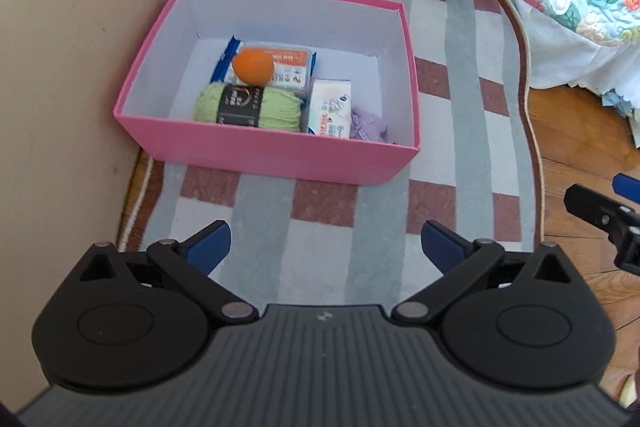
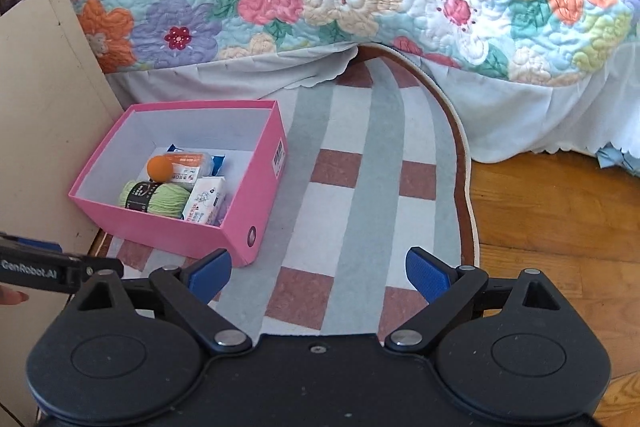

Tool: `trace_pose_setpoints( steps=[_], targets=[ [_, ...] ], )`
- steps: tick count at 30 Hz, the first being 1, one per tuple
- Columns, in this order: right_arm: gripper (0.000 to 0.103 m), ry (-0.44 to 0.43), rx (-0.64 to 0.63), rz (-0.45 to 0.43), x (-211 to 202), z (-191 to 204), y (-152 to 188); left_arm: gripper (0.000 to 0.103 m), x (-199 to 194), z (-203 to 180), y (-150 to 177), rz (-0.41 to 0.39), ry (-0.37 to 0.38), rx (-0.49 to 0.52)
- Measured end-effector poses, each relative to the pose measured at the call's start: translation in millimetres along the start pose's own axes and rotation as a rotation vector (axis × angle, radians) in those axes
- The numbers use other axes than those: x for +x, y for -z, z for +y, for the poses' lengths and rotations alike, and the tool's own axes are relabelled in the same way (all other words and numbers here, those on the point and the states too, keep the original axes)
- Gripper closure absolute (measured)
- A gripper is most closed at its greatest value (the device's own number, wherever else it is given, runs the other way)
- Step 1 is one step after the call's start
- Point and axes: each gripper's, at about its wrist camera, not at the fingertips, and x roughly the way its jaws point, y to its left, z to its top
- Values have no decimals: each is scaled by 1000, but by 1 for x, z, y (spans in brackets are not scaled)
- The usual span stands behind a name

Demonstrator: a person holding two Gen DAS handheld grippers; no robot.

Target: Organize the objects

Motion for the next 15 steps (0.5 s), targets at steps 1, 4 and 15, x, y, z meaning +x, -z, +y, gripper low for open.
trace_pose_setpoints(
  steps=[1,4,15],
  targets=[
    [7,-5,1,-1,-1,0,0,0,1,0,0,5,3,-9],
    [7,-4,14,-5,-3,1,2,0,3,0,1,16,-15,-9],
    [7,-56,-19,87,14,9,11,0,4,-7,3,10,-55,55]
  ],
)
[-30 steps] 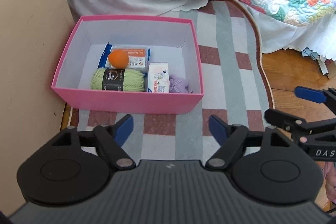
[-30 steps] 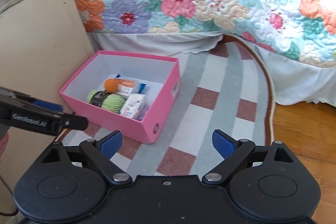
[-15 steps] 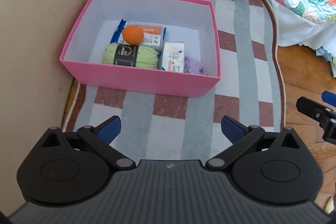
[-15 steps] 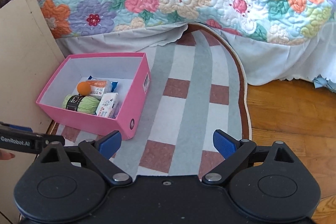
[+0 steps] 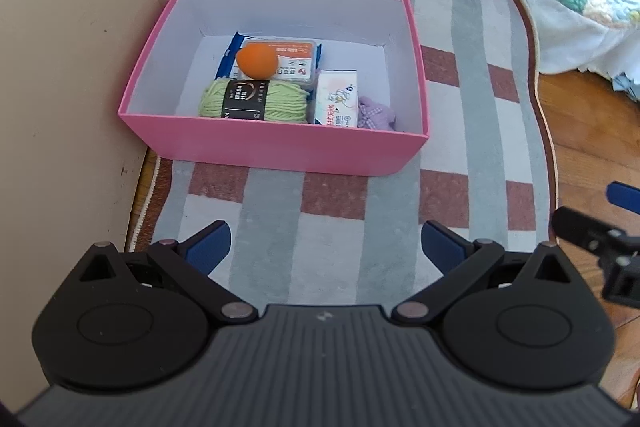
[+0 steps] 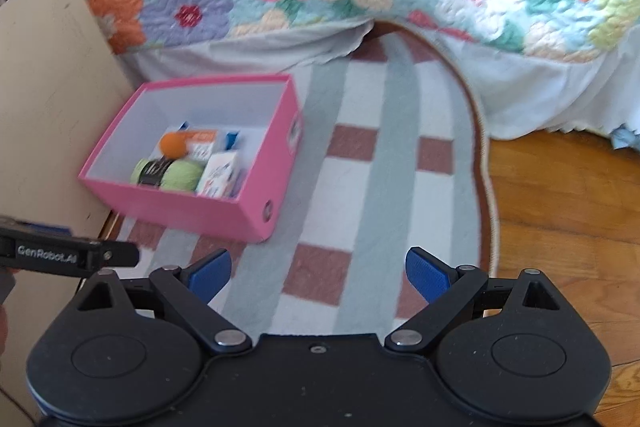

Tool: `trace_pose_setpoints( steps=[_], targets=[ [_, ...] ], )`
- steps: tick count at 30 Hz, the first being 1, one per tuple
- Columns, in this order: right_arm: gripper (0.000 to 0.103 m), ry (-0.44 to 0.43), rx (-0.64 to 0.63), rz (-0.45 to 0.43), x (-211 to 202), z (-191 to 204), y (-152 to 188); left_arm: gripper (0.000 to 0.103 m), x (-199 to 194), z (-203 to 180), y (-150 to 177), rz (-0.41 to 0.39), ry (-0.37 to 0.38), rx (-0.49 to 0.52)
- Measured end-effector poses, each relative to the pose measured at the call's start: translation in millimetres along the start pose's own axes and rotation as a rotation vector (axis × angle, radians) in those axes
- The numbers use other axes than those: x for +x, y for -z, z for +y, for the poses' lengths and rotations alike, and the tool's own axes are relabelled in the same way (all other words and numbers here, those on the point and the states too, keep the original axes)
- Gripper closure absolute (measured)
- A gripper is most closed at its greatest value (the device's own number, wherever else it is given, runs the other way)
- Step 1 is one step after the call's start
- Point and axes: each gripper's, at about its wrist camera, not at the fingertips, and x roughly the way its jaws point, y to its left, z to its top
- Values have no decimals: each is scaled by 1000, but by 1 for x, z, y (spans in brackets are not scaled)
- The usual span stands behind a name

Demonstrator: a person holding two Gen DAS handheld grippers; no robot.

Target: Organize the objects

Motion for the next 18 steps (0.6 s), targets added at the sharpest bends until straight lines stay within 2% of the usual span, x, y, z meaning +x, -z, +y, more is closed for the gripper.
trace_pose_setpoints(
  steps=[4,10,18],
  targets=[
    [7,9,-4,15,5,4,2,0,1,0,2,-10,-5,-9],
    [7,20,-1,20,5,1,4,0,-1,-9,3,-41,-37,72],
    [7,46,29,28,8,-5,3,0,3,-3,4,-35,-44,6]
  ],
)
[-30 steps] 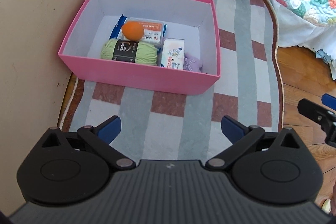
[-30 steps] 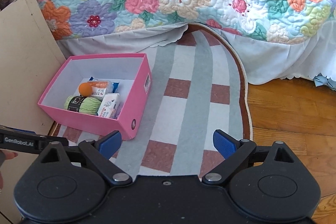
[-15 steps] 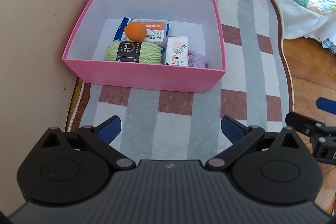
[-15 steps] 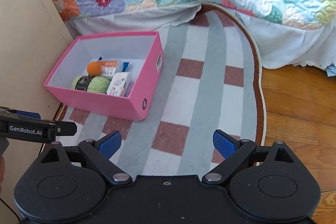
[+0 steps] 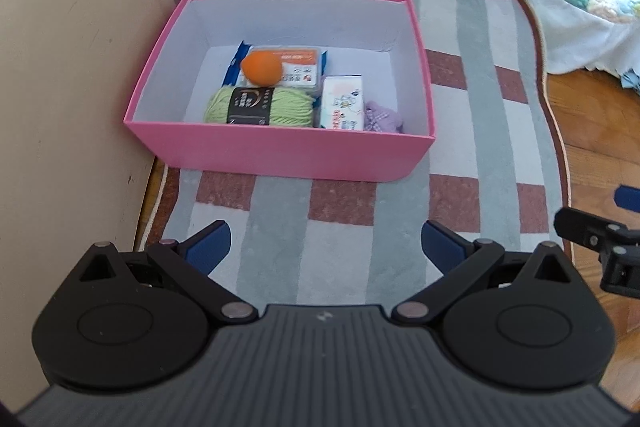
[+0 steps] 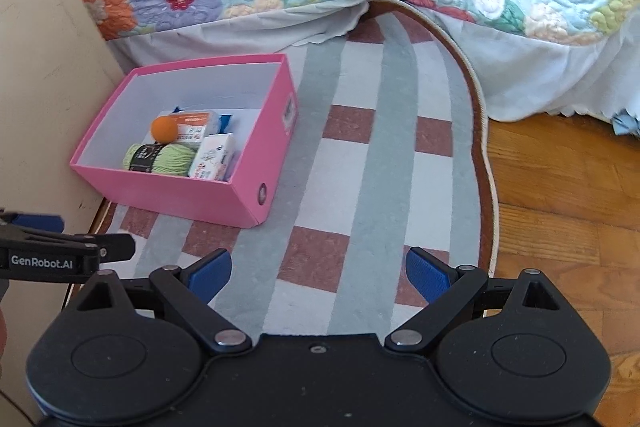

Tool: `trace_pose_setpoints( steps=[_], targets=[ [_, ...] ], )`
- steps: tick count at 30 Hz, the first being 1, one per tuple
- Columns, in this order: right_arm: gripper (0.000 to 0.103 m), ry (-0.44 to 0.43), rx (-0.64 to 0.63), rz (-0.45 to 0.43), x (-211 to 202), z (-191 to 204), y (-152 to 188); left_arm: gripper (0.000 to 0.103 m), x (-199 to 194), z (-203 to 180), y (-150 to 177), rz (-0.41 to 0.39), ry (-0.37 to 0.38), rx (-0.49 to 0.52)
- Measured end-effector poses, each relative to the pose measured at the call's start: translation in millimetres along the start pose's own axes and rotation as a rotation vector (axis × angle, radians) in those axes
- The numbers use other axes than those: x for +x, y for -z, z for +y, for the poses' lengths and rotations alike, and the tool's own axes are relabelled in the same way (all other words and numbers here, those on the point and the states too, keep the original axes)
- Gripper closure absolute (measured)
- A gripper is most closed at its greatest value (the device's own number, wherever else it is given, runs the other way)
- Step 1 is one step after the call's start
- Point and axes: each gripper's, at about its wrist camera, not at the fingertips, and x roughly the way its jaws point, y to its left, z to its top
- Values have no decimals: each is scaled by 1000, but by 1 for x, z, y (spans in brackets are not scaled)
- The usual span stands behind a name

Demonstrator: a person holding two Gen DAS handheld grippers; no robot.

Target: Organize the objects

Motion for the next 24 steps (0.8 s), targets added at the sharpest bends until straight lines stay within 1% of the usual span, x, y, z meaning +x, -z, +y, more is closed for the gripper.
trace_pose_setpoints(
  steps=[2,5,7,10,12,24],
  targets=[
    [7,7,8,7,1,-1,0,0,2,1,1,2,-11,-16],
    [7,1,22,8,2,-4,0,0,5,1,2,13,-25,-13],
    [7,0,24,8,3,-6,0,0,6,-2,4,9,-38,2],
    [7,6,33,9,3,-9,0,0,5,-9,6,-7,-86,43],
    [7,15,38,11,4,-12,1,0,5,-11,6,-7,-97,65],
    [7,24,53,13,3,-18,2,0,4,-13,6,-13,-98,65]
  ],
)
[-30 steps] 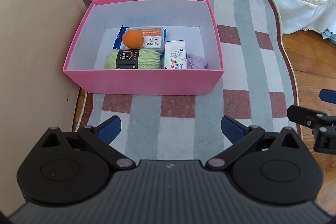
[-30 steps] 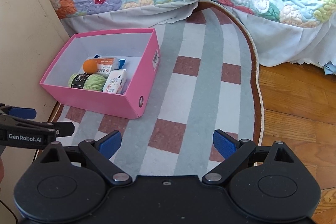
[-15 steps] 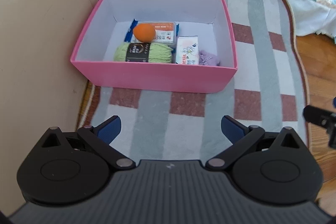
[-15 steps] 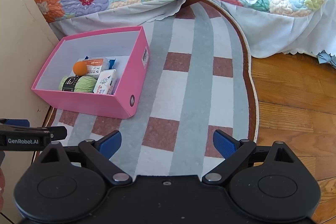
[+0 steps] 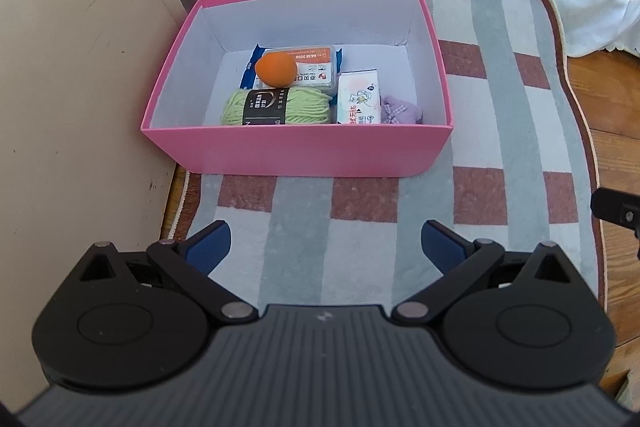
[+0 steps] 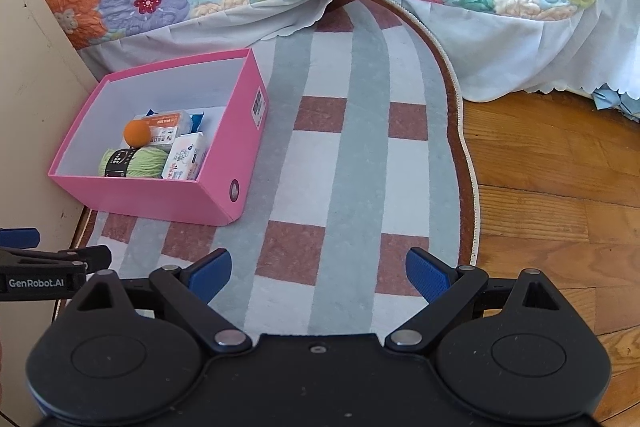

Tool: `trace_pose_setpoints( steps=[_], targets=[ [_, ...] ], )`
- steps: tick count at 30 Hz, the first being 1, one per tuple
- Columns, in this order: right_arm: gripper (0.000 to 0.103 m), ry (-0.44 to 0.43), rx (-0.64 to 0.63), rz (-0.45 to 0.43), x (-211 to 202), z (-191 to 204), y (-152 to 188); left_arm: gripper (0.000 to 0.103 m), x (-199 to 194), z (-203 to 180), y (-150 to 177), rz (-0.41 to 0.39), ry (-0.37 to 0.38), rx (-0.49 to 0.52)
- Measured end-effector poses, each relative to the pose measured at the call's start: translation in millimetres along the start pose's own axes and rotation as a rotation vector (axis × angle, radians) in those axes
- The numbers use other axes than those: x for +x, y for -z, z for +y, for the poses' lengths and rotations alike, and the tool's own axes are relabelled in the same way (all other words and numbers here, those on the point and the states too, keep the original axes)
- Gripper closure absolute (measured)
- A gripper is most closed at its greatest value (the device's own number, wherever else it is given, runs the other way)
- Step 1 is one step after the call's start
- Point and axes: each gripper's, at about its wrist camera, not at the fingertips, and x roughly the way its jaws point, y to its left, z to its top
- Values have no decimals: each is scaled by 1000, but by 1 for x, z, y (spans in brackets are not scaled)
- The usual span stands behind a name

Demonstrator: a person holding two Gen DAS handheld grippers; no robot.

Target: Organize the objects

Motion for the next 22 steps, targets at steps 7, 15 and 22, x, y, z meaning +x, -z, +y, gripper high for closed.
trace_pose_setpoints(
  steps=[7,15,22],
  targets=[
    [7,-7,3,-1,0,-1,0,0,3,0,0,14,6,-1],
    [7,-14,3,5,1,0,1,0,2,-3,1,14,-3,25],
    [7,-13,5,13,1,-1,1,0,3,-1,1,24,2,18]
  ],
)
